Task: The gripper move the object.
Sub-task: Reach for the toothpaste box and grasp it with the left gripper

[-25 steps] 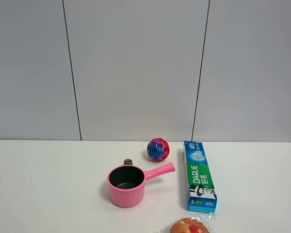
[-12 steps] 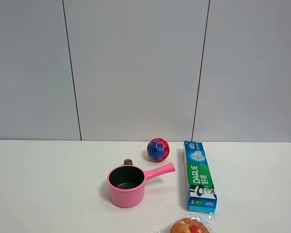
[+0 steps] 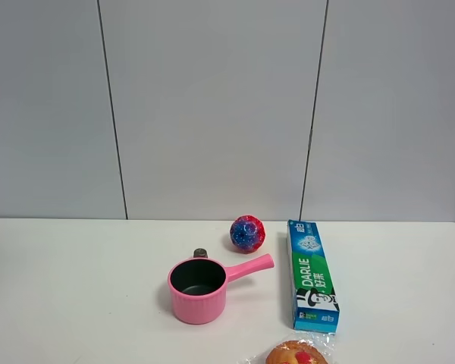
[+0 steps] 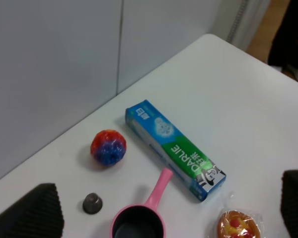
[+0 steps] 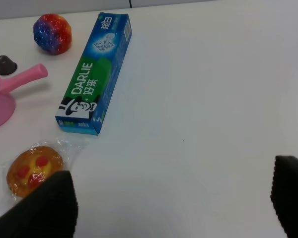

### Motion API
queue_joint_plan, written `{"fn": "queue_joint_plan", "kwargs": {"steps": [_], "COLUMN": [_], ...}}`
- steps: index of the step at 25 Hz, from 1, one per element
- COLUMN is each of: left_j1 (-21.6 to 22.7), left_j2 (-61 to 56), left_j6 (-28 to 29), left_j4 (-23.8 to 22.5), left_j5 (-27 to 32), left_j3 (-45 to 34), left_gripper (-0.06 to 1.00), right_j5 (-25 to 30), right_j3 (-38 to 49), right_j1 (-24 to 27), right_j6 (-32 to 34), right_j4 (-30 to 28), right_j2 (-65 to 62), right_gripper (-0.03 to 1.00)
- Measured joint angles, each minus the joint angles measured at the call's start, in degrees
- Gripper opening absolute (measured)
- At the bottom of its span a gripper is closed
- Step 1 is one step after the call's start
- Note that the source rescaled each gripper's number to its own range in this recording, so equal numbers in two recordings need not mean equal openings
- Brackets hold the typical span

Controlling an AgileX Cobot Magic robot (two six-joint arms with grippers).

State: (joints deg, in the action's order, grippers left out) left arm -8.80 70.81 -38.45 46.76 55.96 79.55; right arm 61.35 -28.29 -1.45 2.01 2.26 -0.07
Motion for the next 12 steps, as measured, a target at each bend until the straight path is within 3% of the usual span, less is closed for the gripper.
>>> {"fn": "queue_joint_plan", "kwargs": {"steps": [6,12], "left_j1": [-15.31,-24.83], "left_j2": [16.65,30.93], "left_j6": [9.33,24.31], "left_j4": [-9.57,-17.28], "left_j5": [-7.53,-9.74], "left_j3": [10.33,19.89], "left_gripper": [1.0,1.0], "right_j5": [0.0,0.0], "right_j3": [0.0,0.0], "right_j1": [0.0,0.0], "right_j6": [0.0,0.0], "right_j4": [0.0,0.0], "right_j2": [0.0,0.0], "right_gripper": [1.0,1.0]}}
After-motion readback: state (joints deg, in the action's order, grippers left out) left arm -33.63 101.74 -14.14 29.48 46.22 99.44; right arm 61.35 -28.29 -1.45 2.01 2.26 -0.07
